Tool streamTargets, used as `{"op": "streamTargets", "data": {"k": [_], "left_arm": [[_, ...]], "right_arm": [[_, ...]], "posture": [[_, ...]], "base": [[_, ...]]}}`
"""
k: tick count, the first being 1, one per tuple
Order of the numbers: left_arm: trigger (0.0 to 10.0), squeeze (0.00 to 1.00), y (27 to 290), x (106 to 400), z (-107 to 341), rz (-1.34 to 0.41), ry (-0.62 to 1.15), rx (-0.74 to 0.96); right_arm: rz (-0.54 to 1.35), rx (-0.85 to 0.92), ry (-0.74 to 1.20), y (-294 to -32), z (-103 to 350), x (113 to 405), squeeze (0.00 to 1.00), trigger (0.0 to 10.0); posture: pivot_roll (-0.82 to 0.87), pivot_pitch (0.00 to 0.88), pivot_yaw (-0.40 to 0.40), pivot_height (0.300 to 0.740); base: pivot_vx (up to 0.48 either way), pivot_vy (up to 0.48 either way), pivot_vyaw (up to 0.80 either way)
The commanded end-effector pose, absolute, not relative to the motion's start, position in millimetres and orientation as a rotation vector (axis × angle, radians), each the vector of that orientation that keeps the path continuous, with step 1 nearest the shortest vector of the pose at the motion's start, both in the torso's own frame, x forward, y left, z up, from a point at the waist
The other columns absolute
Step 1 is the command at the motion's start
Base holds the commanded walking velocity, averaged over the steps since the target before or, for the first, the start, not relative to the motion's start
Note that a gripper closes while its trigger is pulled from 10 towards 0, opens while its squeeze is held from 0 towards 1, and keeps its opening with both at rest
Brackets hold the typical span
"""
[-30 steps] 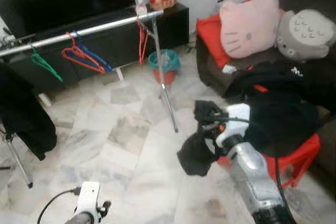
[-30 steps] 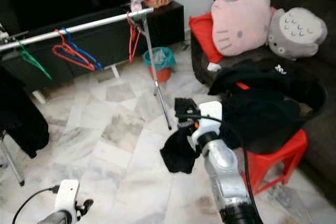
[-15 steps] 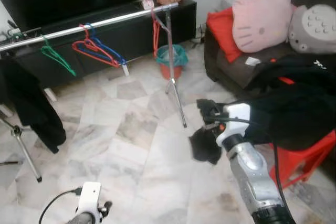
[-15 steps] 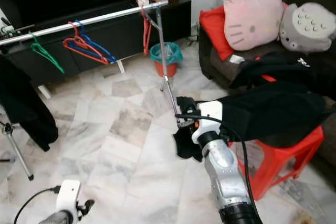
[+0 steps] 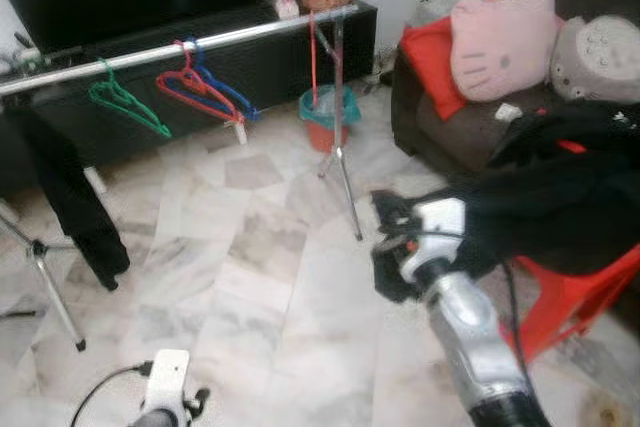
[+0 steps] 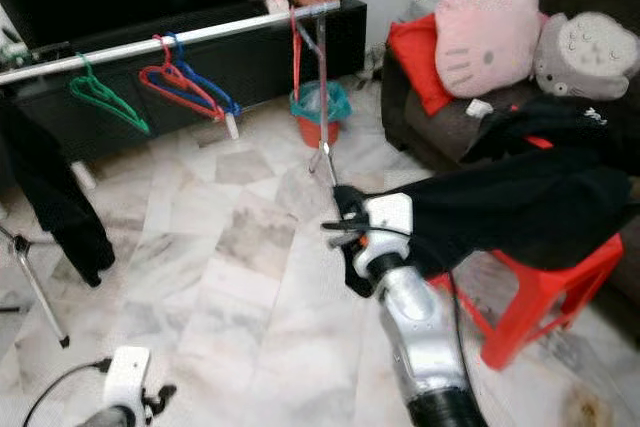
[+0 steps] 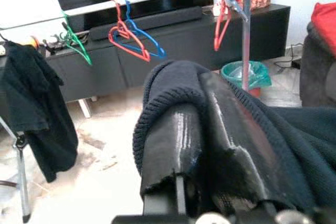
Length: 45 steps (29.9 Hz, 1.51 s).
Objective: Hang hanger
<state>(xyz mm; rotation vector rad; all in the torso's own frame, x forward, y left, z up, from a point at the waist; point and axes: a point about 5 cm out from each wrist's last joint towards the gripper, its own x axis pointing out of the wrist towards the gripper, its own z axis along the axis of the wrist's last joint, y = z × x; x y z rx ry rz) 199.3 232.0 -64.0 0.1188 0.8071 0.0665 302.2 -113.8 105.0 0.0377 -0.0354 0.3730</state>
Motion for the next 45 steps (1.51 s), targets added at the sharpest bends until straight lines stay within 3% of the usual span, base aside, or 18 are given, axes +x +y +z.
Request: {"op": "streamTargets", "data": {"k": [1,13,28,45], "left_arm": [[10.0,0.00,232,198,-65,0.074,0.812,0.110],[10.0,0.00,234,198,-65,0.075,0.812,0.112],[10.0,0.00,234,198,-65,0.087,0.809,0.113],[10.0,0.00,233,199,-60,0.090,0.719,0.099]], "right_arm": [[0.372,0.026,-0.062,-116,111,304,0.00,10.0],[0.365,0.017,-0.048,-116,107,304,0.00,10.0],[0.369,-0.022,-0.027,-117,101,303,0.00,10.0],[0.385,-0.082,0.038,-123,89,305,0.00,10.0]], "posture": [[-0.13,0.000,0.109,0.740],[-0.12,0.000,0.112,0.740],[-0.12,0.000,0.107,0.740],[-0.12,0.000,0.103,0.740]], "base": [[0.000,0.266,0.00],[0.000,0.265,0.00],[0.000,0.000,0.00],[0.000,0.000,0.48]]}}
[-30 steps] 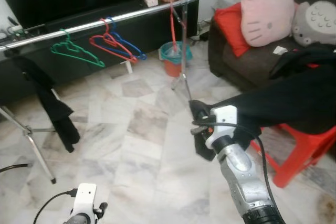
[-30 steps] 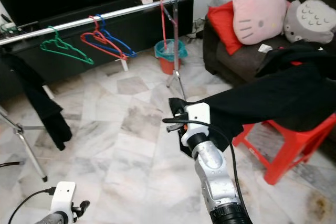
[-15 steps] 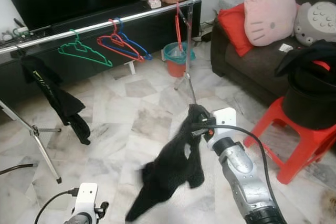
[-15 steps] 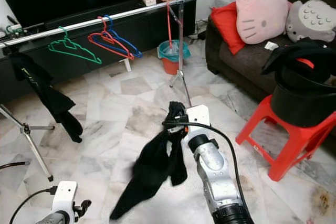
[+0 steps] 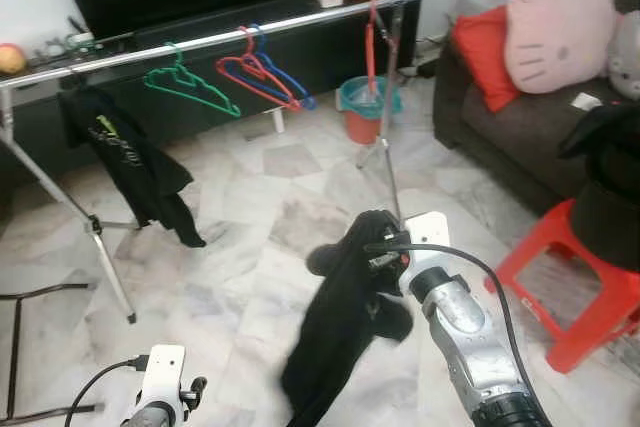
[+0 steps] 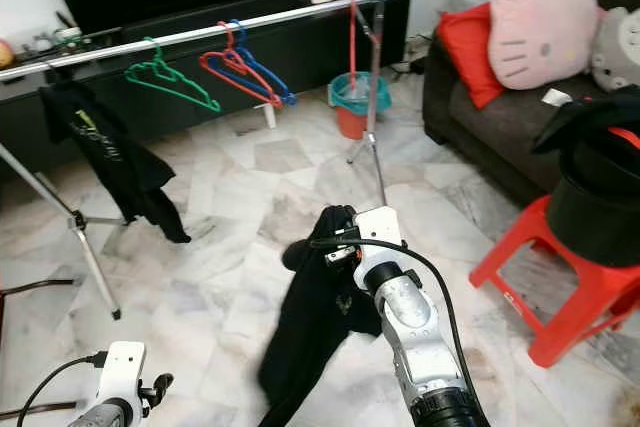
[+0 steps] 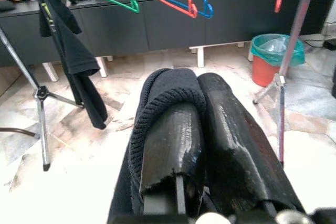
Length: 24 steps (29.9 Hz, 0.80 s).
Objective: Hang hanger
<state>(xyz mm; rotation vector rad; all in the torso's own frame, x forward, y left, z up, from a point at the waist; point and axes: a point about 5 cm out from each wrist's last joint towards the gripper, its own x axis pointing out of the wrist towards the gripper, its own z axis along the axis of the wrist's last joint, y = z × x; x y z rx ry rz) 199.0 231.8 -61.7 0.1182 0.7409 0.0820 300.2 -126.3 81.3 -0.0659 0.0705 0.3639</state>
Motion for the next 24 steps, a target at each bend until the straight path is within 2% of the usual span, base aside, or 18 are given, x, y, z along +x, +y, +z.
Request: {"op": "streamTargets", "data": {"k": [1,4,5,7,12,19,24], "left_arm": [[10.0,0.00,232,200,-60,0.087,0.717,0.098],[10.0,0.00,229,202,-58,0.045,0.682,0.074],[10.0,0.00,233,234,-33,-0.008,0.547,0.061],[10.0,0.00,236,263,-7,-0.058,0.432,0.065],[10.0,0.00,234,291,24,-0.137,0.310,0.073],[10.0,0.00,231,306,41,-0.153,0.239,0.034],[10.0,0.00,221,314,51,-0.240,0.209,0.028]], "right_arm": [[0.387,-0.081,0.039,-122,89,305,0.00,10.0],[0.391,-0.089,0.058,-124,87,305,0.00,10.0],[0.397,-0.098,0.067,-126,87,306,0.00,10.0],[0.402,-0.107,0.080,-127,86,306,0.00,10.0],[0.432,-0.166,0.081,-129,87,310,0.00,10.0],[0.441,-0.172,0.086,-130,88,312,0.00,10.0],[0.453,-0.181,0.103,-131,85,311,0.00,10.0]], "posture": [[-0.12,0.000,0.103,0.740],[-0.11,0.000,0.098,0.740],[-0.11,0.000,0.095,0.740],[-0.11,0.000,0.093,0.740],[-0.10,0.000,0.086,0.740],[-0.10,0.000,0.078,0.740],[-0.10,0.000,0.077,0.740]], "base": [[0.000,0.000,0.00],[0.000,0.000,0.00],[0.000,0.000,0.00],[0.000,0.000,0.00],[0.000,0.000,0.16],[0.000,0.000,0.80],[0.000,0.000,0.54]]}}
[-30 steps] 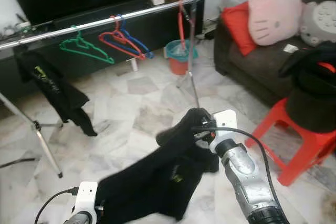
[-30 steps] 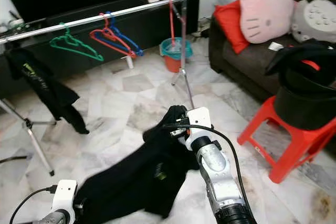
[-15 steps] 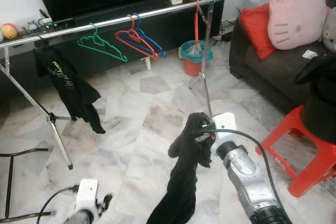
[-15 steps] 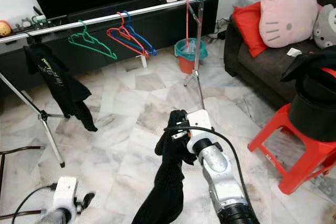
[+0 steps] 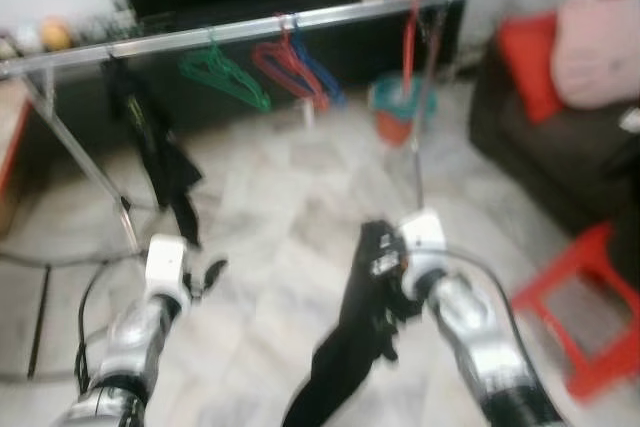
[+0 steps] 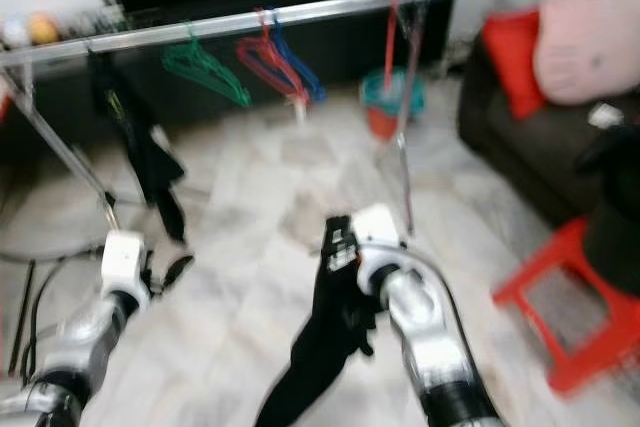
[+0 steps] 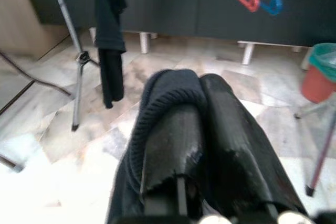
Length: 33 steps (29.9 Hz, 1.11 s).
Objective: Hang hanger
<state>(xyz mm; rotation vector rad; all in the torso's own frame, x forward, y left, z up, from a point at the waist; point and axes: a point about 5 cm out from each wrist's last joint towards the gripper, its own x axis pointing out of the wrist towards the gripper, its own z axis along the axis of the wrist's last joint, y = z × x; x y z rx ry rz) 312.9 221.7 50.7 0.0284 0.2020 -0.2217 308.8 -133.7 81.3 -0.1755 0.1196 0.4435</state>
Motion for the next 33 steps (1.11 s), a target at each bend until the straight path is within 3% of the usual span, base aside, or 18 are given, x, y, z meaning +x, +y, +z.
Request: {"op": "streamTargets", "data": {"k": [1,8,10,12,18,25,33], "left_arm": [[10.0,0.00,220,315,54,-0.250,0.201,0.025],[10.0,0.00,207,320,64,-0.427,0.192,0.011],[10.0,0.00,196,317,69,-0.611,0.222,0.028],[10.0,0.00,195,317,69,-0.629,0.225,0.027],[10.0,0.00,181,314,84,-0.823,0.231,0.030],[10.0,0.00,171,314,88,-0.850,0.228,0.028],[10.0,0.00,171,308,87,-0.849,0.252,0.017]], "right_arm": [[0.455,-0.185,0.106,-131,85,311,0.00,10.0],[0.478,-0.181,0.131,-131,84,312,0.00,10.0],[0.519,-0.186,0.171,-129,83,313,0.00,10.0],[0.531,-0.193,0.178,-129,82,313,0.00,10.0],[0.704,-0.199,0.224,-122,85,310,0.00,10.0],[0.829,-0.266,0.184,-122,94,309,0.00,10.0],[0.784,-0.223,0.201,-128,95,313,0.00,10.0]], "posture": [[-0.10,0.000,0.076,0.740],[-0.10,0.000,0.074,0.740],[-0.10,0.000,0.067,0.740],[-0.10,0.000,0.066,0.740],[-0.09,0.000,0.049,0.740],[-0.09,0.000,0.032,0.740],[-0.09,0.000,0.032,0.740]], "base": [[0.000,0.000,0.48],[0.000,0.000,0.13],[0.000,0.000,0.00],[0.000,0.000,0.00],[0.000,0.000,0.00],[0.000,0.000,0.00],[0.000,0.000,0.76]]}}
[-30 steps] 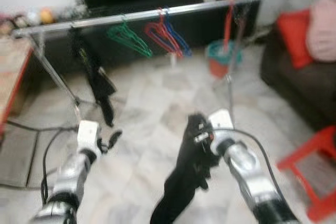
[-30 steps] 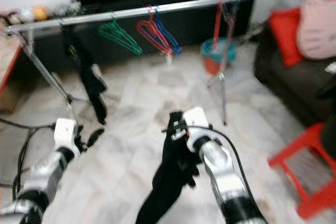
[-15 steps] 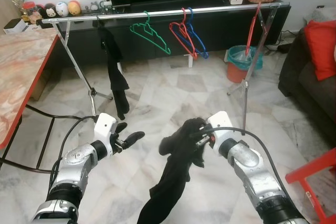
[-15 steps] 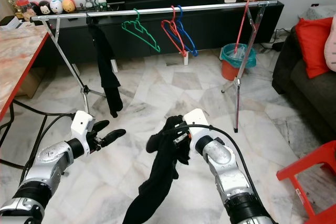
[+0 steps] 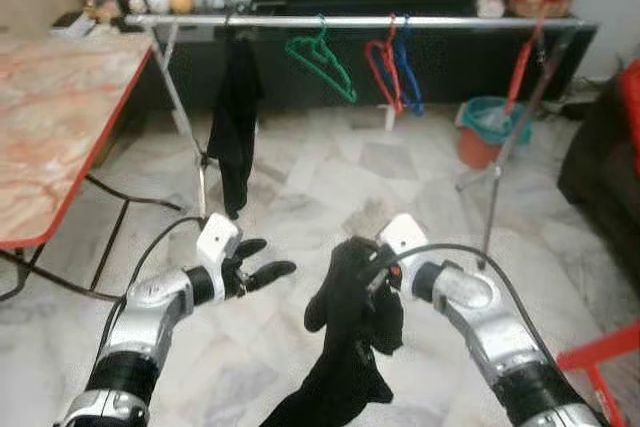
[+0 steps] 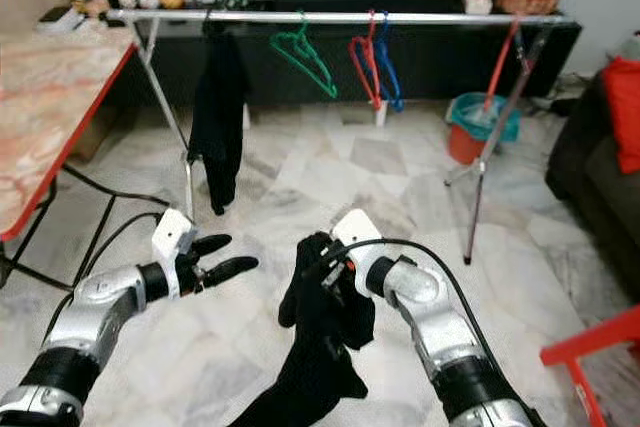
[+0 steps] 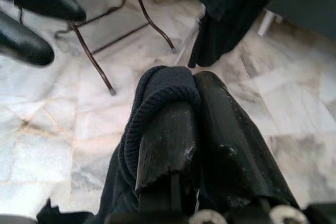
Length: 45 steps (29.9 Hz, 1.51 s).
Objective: Hang hanger
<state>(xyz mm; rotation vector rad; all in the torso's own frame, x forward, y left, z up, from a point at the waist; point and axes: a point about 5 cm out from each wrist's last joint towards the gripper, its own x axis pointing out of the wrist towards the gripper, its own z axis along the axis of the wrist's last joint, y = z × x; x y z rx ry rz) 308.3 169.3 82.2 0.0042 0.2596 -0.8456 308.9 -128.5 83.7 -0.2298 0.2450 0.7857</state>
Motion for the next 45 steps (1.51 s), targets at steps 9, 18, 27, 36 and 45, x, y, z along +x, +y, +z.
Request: {"op": "streamTargets", "data": {"k": [9,18,27,36,45], "left_arm": [[10.0,0.00,169,306,88,-0.847,0.259,0.015],[10.0,0.00,159,304,96,-0.922,0.251,0.020],[10.0,1.00,157,296,96,-1.051,0.311,0.049],[10.0,1.00,149,294,107,-1.132,0.289,-0.019],[10.0,1.00,145,289,115,-1.242,0.306,-0.060]], "right_arm": [[0.806,-0.184,0.202,-128,96,312,0.00,10.0],[0.984,-0.230,0.216,-122,97,301,0.00,10.0],[1.076,-0.260,0.199,-117,105,299,0.00,10.0],[1.190,-0.284,0.191,-111,110,292,0.00,10.0],[1.240,-0.290,0.182,-109,114,287,0.00,10.0]], "posture": [[-0.08,0.000,0.039,0.740],[-0.09,0.000,0.038,0.740],[-0.08,0.000,0.032,0.740],[-0.08,0.000,0.029,0.740],[-0.08,0.000,0.031,0.740]], "base": [[0.000,0.000,0.10],[0.000,0.000,0.00],[0.000,0.000,0.00],[0.000,0.000,0.00],[0.000,0.000,0.00]]}}
